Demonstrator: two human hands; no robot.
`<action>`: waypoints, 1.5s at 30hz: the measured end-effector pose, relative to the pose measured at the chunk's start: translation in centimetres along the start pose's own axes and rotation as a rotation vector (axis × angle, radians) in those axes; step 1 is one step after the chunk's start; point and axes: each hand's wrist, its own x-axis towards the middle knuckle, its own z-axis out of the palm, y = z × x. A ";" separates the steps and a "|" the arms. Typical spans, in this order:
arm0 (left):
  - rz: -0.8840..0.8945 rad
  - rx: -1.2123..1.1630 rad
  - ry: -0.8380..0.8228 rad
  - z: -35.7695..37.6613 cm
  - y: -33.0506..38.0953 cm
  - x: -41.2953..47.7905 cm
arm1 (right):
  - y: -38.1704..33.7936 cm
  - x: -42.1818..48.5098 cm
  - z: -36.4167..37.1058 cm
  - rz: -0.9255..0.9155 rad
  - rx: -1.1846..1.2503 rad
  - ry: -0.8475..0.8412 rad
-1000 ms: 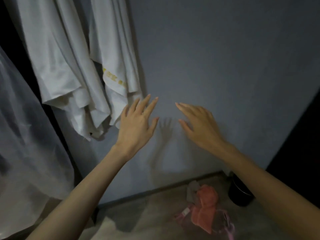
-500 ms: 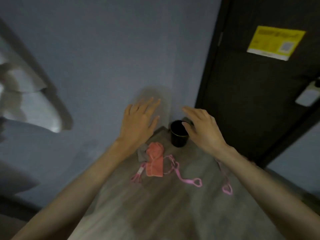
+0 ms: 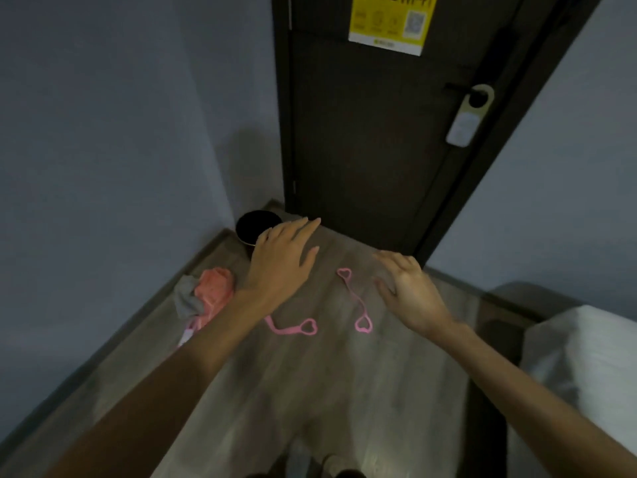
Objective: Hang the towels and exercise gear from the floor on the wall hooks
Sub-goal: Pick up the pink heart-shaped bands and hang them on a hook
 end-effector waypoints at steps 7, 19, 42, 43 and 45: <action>-0.020 -0.072 -0.139 8.4 1.5 6.8 | 9.0 4.5 2.7 0.112 0.044 -0.098; -0.095 -0.121 -0.329 25.1 -2.4 23.4 | 22.4 20.0 12.2 0.371 0.117 -0.267; -0.052 -0.045 -0.559 81.6 -17.5 26.5 | 47.1 34.4 61.4 0.418 0.230 -0.407; -0.035 -0.051 -0.550 84.5 -18.2 26.4 | 47.9 34.8 63.9 0.413 0.235 -0.391; -0.019 -0.042 -0.524 89.7 -19.3 26.4 | 49.3 35.6 68.4 0.393 0.237 -0.368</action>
